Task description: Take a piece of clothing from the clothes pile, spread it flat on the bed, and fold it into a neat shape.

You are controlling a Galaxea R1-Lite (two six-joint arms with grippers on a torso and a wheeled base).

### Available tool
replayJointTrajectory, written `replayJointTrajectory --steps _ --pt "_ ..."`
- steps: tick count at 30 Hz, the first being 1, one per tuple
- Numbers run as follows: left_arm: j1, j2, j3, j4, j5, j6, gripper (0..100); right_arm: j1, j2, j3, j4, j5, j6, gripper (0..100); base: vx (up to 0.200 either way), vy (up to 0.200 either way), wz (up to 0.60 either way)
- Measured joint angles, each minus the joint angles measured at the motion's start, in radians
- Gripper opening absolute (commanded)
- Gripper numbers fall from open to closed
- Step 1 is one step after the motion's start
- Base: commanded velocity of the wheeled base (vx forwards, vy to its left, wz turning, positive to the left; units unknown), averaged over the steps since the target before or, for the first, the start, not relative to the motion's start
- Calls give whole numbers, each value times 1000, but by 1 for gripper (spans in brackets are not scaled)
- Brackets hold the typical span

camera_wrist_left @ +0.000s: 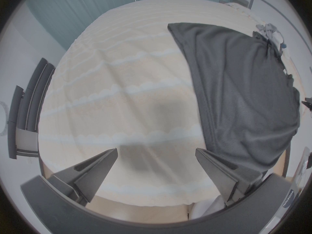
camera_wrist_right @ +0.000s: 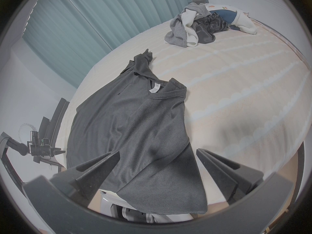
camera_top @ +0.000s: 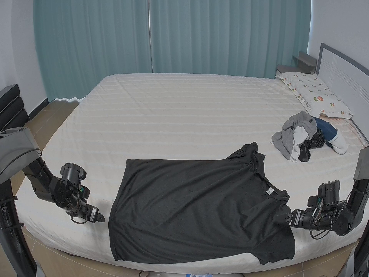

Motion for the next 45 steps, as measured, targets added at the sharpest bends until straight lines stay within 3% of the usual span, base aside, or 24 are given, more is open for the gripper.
replayJointTrajectory --steps 13,23,28,32,33,45 --pt "16 -46 -14 7 -316 -27 100 -1 -2 -7 -9 3 10 100 0 0 0" --pt "-10 -41 -124 3 -418 -365 100 -24 19 -3 -48 3 -1 100 0 0 0" --pt "-33 -11 -206 1 -442 -531 100 -48 61 7 -54 6 -84 100 0 0 0" --pt "-44 19 -256 0 -450 -580 100 -57 108 30 -56 9 -155 100 0 0 0" --pt "-45 24 -262 0 -450 -582 100 -57 118 33 -56 9 -164 0 0 0 0" --pt "-50 57 -279 -1 -451 -582 100 -72 142 126 -60 40 -314 0 0 0 0"
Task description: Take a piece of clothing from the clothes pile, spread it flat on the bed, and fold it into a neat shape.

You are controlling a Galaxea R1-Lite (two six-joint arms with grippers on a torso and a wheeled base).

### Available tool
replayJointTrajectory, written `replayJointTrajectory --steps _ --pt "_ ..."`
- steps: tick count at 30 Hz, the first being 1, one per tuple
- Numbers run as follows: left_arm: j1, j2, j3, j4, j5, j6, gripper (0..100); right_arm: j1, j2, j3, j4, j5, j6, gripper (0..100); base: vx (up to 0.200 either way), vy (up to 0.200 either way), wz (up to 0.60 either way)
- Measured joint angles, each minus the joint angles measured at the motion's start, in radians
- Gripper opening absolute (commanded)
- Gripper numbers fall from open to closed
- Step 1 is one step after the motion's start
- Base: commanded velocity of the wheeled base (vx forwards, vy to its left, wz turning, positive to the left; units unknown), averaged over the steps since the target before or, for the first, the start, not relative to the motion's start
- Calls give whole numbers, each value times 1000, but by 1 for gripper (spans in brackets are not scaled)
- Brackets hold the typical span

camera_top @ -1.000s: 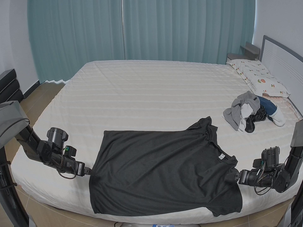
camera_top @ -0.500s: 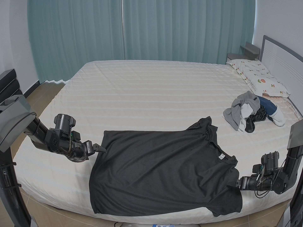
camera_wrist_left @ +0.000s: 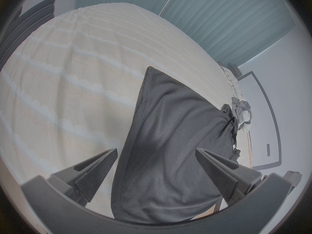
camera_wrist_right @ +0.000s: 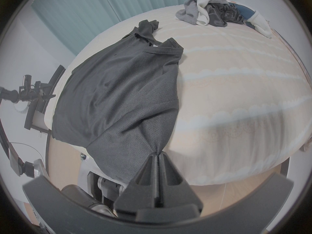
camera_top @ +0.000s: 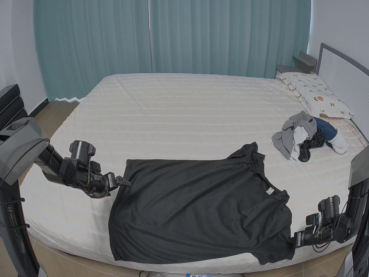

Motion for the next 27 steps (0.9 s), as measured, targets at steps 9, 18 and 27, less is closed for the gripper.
replayJointTrajectory --steps 9,18,27 --pt "0 15 -5 0 4 9 100 -35 -59 13 150 1 -99 0 0 0 0" --pt "-3 24 -4 0 11 13 100 -47 -161 14 358 -6 -216 0 0 0 0" --pt "-3 27 -2 0 13 15 100 -34 -189 14 451 -36 -271 0 0 0 0"
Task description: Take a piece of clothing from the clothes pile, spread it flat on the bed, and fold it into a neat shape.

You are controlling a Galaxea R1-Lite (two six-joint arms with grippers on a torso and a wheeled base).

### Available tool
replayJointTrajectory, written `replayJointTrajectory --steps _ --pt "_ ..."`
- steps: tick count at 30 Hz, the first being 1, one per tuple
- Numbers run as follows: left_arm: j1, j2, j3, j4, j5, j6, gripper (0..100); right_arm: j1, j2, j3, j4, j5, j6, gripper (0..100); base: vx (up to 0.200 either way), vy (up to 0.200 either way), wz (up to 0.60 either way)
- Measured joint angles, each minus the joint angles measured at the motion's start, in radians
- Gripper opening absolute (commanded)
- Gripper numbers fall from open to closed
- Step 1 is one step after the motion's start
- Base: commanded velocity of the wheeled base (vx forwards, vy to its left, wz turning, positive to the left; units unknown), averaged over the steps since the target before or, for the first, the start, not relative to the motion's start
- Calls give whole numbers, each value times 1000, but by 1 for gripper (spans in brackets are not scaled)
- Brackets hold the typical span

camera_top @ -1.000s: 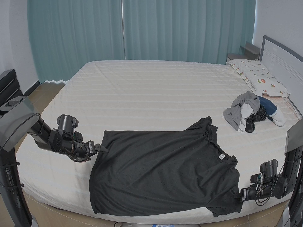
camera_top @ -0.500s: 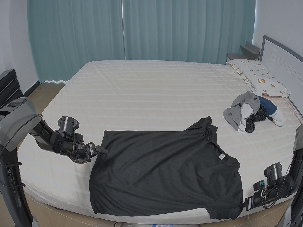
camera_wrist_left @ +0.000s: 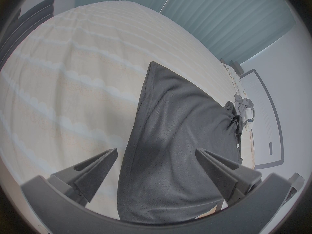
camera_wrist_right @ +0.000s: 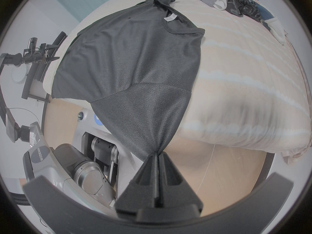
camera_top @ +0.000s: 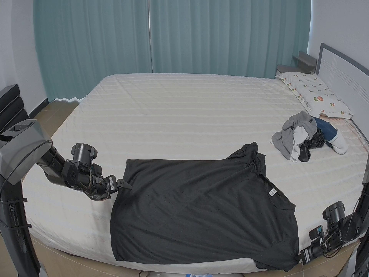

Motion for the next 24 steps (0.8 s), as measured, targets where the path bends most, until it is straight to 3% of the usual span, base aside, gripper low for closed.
replayJointTrajectory --steps 2,3,9,15,19,24 --pt "0 0 1 1 0 0 100 7 0 0 2 -9 0 0 0 0 0" --pt "0 0 1 1 0 0 100 10 1 0 3 -17 -1 100 0 0 0" --pt "-1 0 1 1 0 -1 100 23 0 0 24 -38 4 100 0 0 0" --pt "-1 -1 -1 1 -1 -3 100 16 -33 -17 21 2 41 100 0 0 0" --pt "0 -3 -3 0 -7 -3 100 17 -76 -58 22 46 169 100 0 0 0" --pt "0 -4 -8 -13 -25 -5 100 62 -121 -164 28 53 475 100 0 0 0"
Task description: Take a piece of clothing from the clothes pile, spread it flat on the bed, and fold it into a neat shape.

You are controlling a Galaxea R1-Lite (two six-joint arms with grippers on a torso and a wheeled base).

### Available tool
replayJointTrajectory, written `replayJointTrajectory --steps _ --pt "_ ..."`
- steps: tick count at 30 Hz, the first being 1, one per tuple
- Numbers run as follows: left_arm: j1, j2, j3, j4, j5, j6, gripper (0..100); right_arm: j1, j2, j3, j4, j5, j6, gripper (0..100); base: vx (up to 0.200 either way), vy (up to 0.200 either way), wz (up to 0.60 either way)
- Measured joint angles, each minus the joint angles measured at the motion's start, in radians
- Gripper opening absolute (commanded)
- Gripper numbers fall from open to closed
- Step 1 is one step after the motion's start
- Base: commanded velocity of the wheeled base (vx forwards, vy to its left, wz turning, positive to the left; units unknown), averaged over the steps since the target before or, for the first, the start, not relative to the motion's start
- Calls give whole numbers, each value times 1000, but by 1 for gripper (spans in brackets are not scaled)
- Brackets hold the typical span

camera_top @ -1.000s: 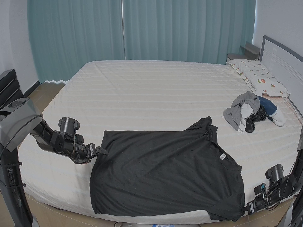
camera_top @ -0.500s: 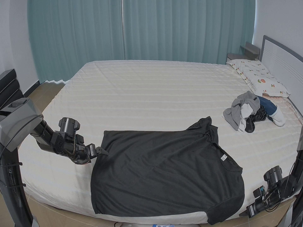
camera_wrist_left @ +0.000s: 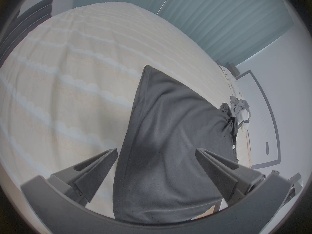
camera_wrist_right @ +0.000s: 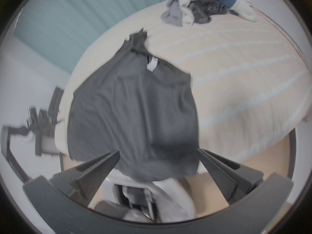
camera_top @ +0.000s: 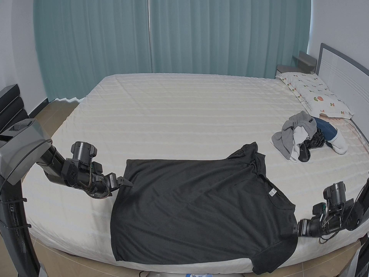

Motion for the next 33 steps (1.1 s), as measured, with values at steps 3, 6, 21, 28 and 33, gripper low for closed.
replayJointTrajectory --steps 3,6,21,28,33 --pt "0 2 -1 -21 -16 -11 100 49 -12 -89 4 -48 147 100 0 0 0" --pt "-2 9 -5 -42 -28 -57 100 99 -4 -209 8 -141 227 100 0 0 0" --pt "-34 59 -35 -154 -86 -275 100 185 321 -904 158 -328 332 100 0 0 0" --pt "-42 74 -29 -190 -103 -297 100 189 511 -1153 278 -420 394 100 0 0 0" --pt "-47 83 -28 -201 -107 -303 100 183 603 -1262 296 -481 407 0 0 0 0"
